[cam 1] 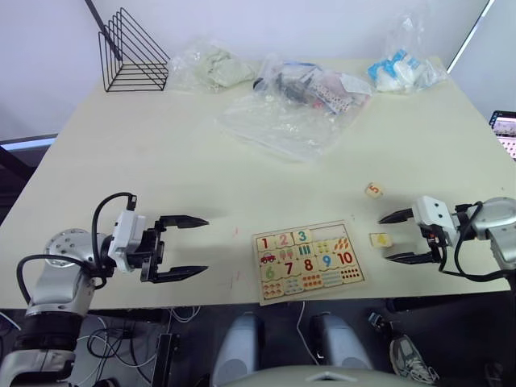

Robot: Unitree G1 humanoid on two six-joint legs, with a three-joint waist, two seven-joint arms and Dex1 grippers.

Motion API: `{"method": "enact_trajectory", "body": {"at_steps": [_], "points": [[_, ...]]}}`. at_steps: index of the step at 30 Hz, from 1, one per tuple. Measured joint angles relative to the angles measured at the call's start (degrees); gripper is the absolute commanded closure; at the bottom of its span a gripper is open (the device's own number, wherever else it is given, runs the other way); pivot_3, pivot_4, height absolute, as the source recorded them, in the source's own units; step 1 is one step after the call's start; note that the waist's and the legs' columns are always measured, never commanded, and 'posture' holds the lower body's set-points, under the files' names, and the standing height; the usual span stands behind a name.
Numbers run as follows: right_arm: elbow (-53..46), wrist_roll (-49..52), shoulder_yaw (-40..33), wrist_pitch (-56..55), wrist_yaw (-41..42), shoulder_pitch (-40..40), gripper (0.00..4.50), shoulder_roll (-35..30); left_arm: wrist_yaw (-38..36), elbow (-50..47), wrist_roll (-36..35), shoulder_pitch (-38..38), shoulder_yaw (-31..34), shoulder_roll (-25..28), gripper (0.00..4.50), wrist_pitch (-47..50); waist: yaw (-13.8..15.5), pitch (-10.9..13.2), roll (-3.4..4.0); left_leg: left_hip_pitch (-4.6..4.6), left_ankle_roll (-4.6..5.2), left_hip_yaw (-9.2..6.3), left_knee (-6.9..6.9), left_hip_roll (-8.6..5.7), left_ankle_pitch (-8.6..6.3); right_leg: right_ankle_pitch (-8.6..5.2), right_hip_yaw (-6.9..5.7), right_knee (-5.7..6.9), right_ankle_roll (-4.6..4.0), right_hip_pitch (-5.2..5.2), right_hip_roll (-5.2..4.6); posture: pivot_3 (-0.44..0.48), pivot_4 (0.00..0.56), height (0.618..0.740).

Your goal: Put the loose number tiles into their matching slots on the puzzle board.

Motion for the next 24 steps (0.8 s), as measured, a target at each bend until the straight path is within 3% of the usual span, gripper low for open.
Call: {"method": "enact_trajectory", "body": {"at_steps": [1,2,4,5,6,7,16,24], "points": [[0.1,-0.2,0.0,-0.3,-0.1,-0.1,0.7,0.0,0.0,0.0,0.0,0.0,0.0,0.0,0.0,0.0,0.0,0.0,0.0,0.0,0.0,0.0,0.0,0.0,0.0,0.0,0.0,0.0,0.0,0.0,0.0,0.0,0.15,0.74],[0.2,-0.3,0.0,-0.7,0.0,-0.1,1.36,0.0,0.0,0.0,0.0,-0.1,0.0,0.0,0.0,0.0,0.0,0.0,0.0,0.0,0.0,-0.02,0.0,0.0,0.0,0.0,0.0,0.0,0.0,0.0,0.0,0.0,0.15,0.74],[0.2,-0.5,0.0,-1.4,0.1,-0.1,2.05,0.0,0.0,0.0,0.0,-0.2,0.0,0.0,0.0,0.0,0.0,0.0,0.0,0.0,0.0,-0.02,-0.01,0.0,0.0,0.0,0.0,-0.01,0.0,0.0,0.0,0.0,0.15,0.74],[0.2,-0.6,0.0,-1.5,0.2,0.0,2.72,0.0,0.0,0.0,0.0,-0.2,0.0,0.0,0.0,0.0,0.1,0.0,0.0,-0.01,0.0,-0.01,-0.01,0.0,0.0,0.0,-0.01,-0.01,0.0,0.0,0.0,0.0,0.15,0.74],[0.2,-0.6,0.0,-1.6,0.3,0.0,2.99,0.0,0.0,0.0,0.0,-0.2,0.0,0.0,0.0,0.0,0.1,0.0,0.0,0.0,0.0,-0.01,-0.01,0.0,0.0,0.0,0.0,-0.01,0.0,0.0,0.0,0.0,0.15,0.74],[0.1,-0.6,0.0,-1.7,0.4,0.1,3.52,0.0,0.0,0.0,0.0,-0.3,0.0,-0.1,0.0,0.0,0.0,0.0,0.0,0.0,0.0,-0.02,-0.01,0.0,0.0,0.0,0.0,-0.01,0.0,0.0,0.0,0.0,0.15,0.74],[-3.7,-0.4,-0.3,-0.2,-0.3,2.0,3.61,-0.6,0.0,0.0,0.1,-0.6,-0.3,-0.3,0.0,0.0,0.0,0.0,0.0,0.0,0.0,-0.07,0.0,0.0,0.0,0.0,-0.01,0.0,0.0,0.0,0.0,0.0,0.15,0.74],[-20.6,0.6,-0.9,14.2,-6.2,3.0,3.61,-3.3,0.0,-0.1,0.1,-0.5,-0.3,-0.6,0.0,0.1,0.0,0.0,0.03,-0.03,0.0,-0.17,-0.02,0.0,0.0,0.0,0.04,0.03,0.0,-0.11,0.0,0.0,0.15,0.74]]}}
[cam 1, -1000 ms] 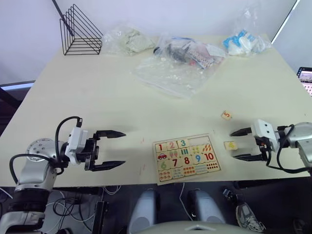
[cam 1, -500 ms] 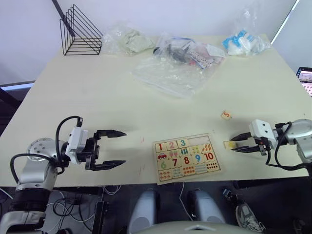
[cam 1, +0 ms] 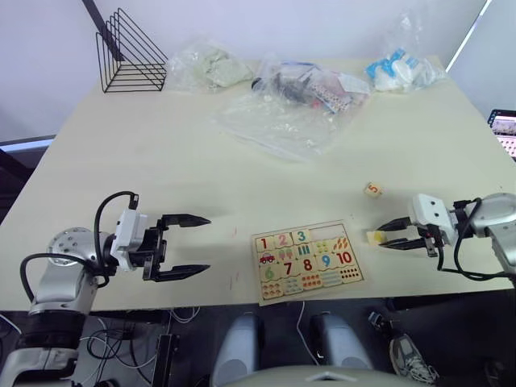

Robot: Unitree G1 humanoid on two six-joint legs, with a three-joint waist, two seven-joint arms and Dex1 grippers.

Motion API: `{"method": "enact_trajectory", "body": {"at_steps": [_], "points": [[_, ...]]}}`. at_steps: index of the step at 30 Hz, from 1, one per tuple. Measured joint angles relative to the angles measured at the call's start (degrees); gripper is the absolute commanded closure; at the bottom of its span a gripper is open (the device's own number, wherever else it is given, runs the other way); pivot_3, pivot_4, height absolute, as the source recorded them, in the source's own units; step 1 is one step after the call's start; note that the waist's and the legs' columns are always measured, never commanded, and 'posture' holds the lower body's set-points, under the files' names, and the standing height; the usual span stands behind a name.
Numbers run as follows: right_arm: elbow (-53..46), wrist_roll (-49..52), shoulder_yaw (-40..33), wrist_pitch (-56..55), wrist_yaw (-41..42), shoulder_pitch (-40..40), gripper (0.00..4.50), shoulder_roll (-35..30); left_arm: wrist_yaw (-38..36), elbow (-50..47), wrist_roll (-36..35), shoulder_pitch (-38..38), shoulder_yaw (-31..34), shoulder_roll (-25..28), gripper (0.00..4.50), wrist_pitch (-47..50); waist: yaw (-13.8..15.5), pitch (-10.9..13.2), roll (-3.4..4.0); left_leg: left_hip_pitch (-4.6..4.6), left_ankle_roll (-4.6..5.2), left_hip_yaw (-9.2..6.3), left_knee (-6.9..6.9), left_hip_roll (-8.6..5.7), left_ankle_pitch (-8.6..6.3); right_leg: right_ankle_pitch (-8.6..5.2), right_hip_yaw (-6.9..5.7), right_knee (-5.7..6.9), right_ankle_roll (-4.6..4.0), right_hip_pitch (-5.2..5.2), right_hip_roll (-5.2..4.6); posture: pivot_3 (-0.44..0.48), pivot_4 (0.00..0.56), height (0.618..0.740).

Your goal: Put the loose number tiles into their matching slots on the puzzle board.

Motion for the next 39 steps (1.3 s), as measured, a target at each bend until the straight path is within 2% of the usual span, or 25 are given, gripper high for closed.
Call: {"method": "enact_trajectory", "body": {"at_steps": [3,4,6,14,29,39], "points": [[-2.5,0.0,0.0,2.0,-1.2,0.0,3.61,0.0,0.0,0.0,0.0,0.1,0.0,0.0,0.0,0.0,0.0,0.0,0.0,-0.04,0.0,0.01,0.0,0.0,0.0,0.0,0.01,0.0,0.0,-0.04,0.0,0.0,0.15,0.74],[-7.6,-0.2,0.4,7.4,-3.6,-0.8,3.61,0.0,0.0,-0.2,0.0,0.8,0.1,0.0,0.0,0.0,0.0,0.0,0.01,-0.06,0.0,0.05,0.0,0.0,0.0,0.0,0.05,0.0,0.01,-0.08,-0.01,0.0,0.15,0.74],[-10.3,-0.7,0.9,10.1,-4.8,-1.8,3.61,-0.1,0.0,-0.5,0.0,1.0,0.1,-0.2,0.0,0.2,0.0,0.0,0.0,-0.07,0.0,0.04,0.0,0.01,0.0,0.0,0.04,0.0,0.01,-0.09,-0.01,0.0,0.15,0.74],[-17.7,-2.7,7.8,21.7,-6.3,-7.8,3.61,0.2,0.7,-3.8,0.0,4.1,0.9,-0.6,0.0,1.1,-0.1,0.0,0.0,-0.1,0.0,0.04,0.0,0.04,0.0,0.0,0.04,-0.01,0.0,-0.12,-0.03,0.0,0.15,0.74],[-19.5,-8.4,23.3,40.3,-8.3,-23.9,3.61,6.1,7.1,-10.5,1.1,9.3,3.7,-2.7,0.0,1.8,-0.2,0.0,0.01,-0.21,0.0,-0.01,-0.01,0.07,0.0,0.02,-0.02,0.0,-0.04,-0.25,-0.06,0.0,0.15,0.74],[-20.6,-9.7,31.9,51.6,-8.2,-31.2,3.61,9.0,7.2,-11.7,2.3,9.8,4.2,-2.7,0.0,1.8,-0.1,0.0,0.01,-0.5,0.0,-0.06,0.01,0.06,0.0,0.02,-0.07,0.0,-0.04,-0.47,-0.06,0.0,0.15,0.74]]}}
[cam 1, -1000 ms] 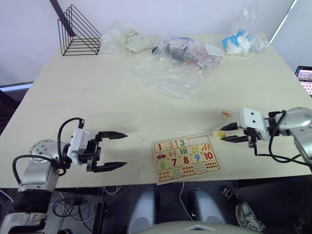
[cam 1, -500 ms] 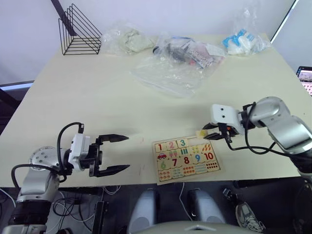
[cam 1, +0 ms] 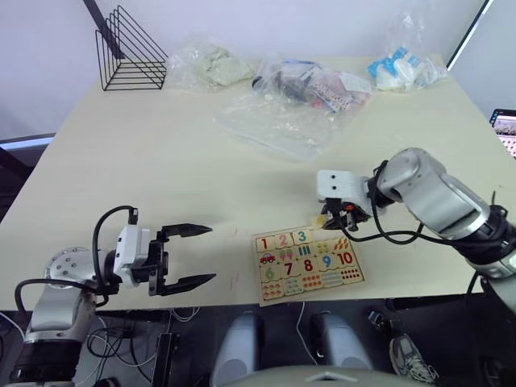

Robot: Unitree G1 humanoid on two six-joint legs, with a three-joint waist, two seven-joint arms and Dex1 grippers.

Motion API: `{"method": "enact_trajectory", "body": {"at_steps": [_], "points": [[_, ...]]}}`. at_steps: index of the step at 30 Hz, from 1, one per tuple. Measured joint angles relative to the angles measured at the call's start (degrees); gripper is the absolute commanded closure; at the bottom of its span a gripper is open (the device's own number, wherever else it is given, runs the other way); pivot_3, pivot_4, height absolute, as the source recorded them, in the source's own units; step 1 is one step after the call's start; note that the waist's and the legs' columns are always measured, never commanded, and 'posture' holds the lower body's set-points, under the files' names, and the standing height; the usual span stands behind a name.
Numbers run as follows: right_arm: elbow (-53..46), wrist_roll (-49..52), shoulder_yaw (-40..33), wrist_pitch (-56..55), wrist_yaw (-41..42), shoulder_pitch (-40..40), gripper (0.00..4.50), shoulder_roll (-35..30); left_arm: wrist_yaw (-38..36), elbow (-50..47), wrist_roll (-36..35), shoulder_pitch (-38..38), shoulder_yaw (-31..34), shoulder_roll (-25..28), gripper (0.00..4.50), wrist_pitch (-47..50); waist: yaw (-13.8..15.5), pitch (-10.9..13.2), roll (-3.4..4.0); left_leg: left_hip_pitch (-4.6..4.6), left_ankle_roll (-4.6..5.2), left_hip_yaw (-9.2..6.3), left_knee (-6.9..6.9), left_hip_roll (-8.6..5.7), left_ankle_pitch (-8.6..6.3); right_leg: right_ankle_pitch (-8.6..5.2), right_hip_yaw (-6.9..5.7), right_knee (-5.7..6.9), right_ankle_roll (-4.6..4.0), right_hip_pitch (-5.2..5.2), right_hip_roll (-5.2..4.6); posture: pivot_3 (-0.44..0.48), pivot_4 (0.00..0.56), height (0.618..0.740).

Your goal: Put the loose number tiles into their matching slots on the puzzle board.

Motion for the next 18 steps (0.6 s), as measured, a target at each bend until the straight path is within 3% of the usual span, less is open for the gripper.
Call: {"method": "enact_trajectory", "body": {"at_steps": [3,18], "points": [[-1.3,0.2,1.3,1.8,0.0,-0.2,3.61,0.0,0.0,-0.4,0.0,0.3,0.0,0.0,0.0,0.0,0.0,0.0,0.0,-0.39,-0.01,-0.1,0.07,-0.01,0.01,0.04,-0.09,0.01,-0.03,-0.35,0.01,0.0,0.15,0.74],[-3.0,0.1,4.6,3.2,-1.9,-0.2,3.61,-1.0,-0.2,-0.4,0.1,0.6,0.0,0.0,0.0,0.1,0.0,0.0,0.0,-0.4,-0.01,-0.11,0.06,-0.06,0.01,0.04,-0.13,0.01,-0.03,-0.35,0.01,0.0,0.15,0.74]]}}
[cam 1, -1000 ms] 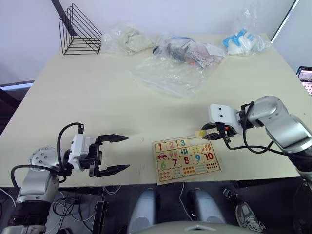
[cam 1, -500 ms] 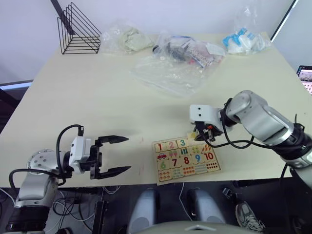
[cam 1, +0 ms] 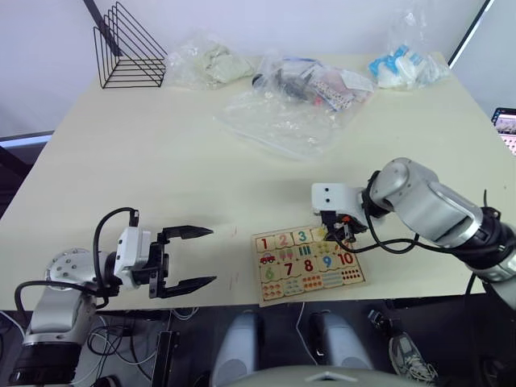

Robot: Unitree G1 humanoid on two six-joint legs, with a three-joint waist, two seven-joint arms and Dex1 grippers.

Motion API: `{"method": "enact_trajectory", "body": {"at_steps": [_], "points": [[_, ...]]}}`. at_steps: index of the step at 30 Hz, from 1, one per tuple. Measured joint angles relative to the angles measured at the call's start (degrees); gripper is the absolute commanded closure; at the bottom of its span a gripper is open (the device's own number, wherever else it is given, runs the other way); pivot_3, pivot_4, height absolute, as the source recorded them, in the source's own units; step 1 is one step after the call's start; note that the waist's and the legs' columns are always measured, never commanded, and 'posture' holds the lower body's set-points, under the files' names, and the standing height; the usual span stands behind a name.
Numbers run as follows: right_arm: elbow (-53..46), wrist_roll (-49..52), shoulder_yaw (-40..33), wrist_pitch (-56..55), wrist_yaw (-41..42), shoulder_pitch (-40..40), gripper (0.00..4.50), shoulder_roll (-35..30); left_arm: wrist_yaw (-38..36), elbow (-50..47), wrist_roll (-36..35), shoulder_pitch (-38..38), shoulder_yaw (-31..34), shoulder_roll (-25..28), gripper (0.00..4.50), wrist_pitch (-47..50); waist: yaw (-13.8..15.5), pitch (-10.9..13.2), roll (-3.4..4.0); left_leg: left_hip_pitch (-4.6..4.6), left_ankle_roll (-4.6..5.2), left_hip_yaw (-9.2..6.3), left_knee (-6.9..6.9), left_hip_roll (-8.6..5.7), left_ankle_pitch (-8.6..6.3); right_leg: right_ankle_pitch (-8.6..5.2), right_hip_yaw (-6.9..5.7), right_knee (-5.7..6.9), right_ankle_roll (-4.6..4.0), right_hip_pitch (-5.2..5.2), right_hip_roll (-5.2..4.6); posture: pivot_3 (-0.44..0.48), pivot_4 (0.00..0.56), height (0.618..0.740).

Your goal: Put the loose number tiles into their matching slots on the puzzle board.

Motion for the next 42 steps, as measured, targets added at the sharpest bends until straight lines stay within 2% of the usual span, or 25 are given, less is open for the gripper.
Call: {"method": "enact_trajectory", "body": {"at_steps": [41,42], "points": [[-1.5,-2.1,1.0,-4.5,-2.1,1.8,3.61,-0.5,-1.0,-0.1,0.0,0.0,0.0,-0.6,0.0,0.8,0.0,0.0,0.0,0.01,0.0,-0.01,0.01,-0.02,0.0,0.0,-0.01,0.01,0.0,0.01,0.01,0.0,0.15,0.74],[-1.5,-2.1,1.0,-4.7,-2.1,1.8,3.11,-0.6,-1.0,-0.1,0.0,0.0,0.0,-0.6,0.0,0.8,0.0,0.0,0.0,0.01,0.0,-0.01,0.01,-0.02,0.0,0.0,-0.01,0.01,0.0,0.01,0.01,0.0,0.15,0.74]]}}
